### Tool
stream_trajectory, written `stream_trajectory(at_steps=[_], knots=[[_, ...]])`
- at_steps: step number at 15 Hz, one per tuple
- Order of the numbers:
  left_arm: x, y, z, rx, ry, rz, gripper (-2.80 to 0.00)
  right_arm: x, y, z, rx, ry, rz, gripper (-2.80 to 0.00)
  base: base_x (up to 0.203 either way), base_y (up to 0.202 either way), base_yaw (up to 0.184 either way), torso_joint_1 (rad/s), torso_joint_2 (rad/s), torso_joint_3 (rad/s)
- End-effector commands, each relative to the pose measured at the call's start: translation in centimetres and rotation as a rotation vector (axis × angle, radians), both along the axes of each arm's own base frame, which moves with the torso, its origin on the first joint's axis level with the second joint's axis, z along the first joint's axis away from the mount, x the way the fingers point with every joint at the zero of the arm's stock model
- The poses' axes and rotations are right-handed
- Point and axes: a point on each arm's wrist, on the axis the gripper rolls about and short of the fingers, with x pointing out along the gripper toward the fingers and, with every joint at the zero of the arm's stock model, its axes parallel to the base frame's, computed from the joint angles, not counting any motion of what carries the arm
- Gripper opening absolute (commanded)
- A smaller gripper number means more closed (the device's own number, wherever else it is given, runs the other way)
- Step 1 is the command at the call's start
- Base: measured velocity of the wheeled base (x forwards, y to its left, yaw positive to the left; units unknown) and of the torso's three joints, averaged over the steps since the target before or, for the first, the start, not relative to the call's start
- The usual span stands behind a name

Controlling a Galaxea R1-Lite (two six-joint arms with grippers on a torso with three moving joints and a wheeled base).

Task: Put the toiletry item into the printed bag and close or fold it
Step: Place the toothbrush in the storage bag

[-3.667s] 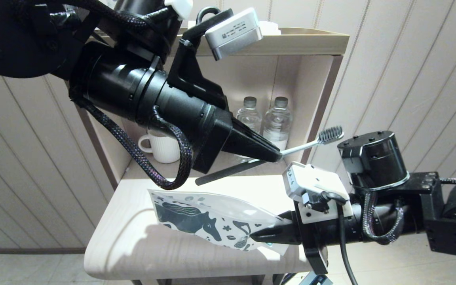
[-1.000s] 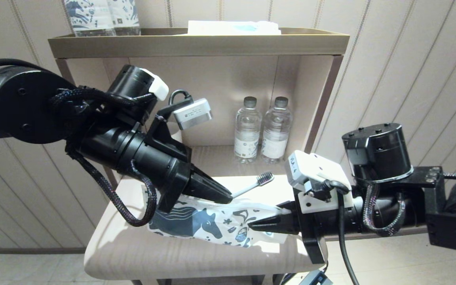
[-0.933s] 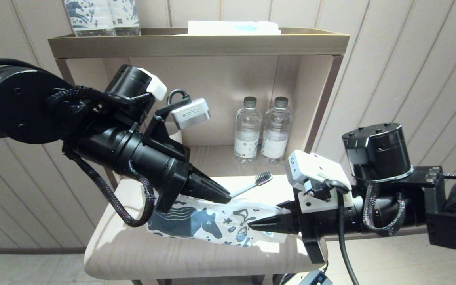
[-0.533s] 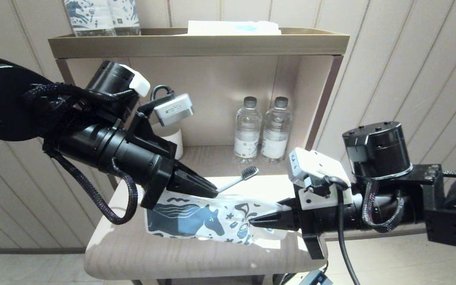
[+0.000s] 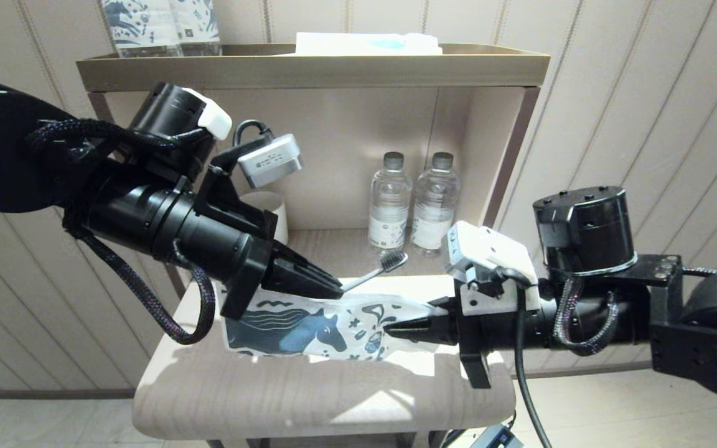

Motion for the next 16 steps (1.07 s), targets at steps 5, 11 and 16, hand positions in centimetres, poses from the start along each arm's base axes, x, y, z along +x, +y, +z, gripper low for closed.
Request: stream_trajectory(at_steps=[5,11,16], knots=[[0.3,-0.8,0.0,0.006,-0.009,-0.013,-2.8,1.4,1.1,-1.0,0.004,-0.087,-0.105,-2.8,0.0,0.0,0.0,0.0,0.0,0.0],[0.2,-0.7,-0.5,0.021,0.003,-0.007,-2.8,1.5,1.2,-1.0,0.005,-0.087,-0.105,-2.8,0.0,0.0,0.0,0.0,0.0,0.0],[0.4,-0.7,-1.0,0.044,-0.022,-0.01,-2.8,1.7,1.1,-1.2,0.001,-0.082,-0.11,-2.8,0.0,0.0,0.0,0.0,0.0,0.0]])
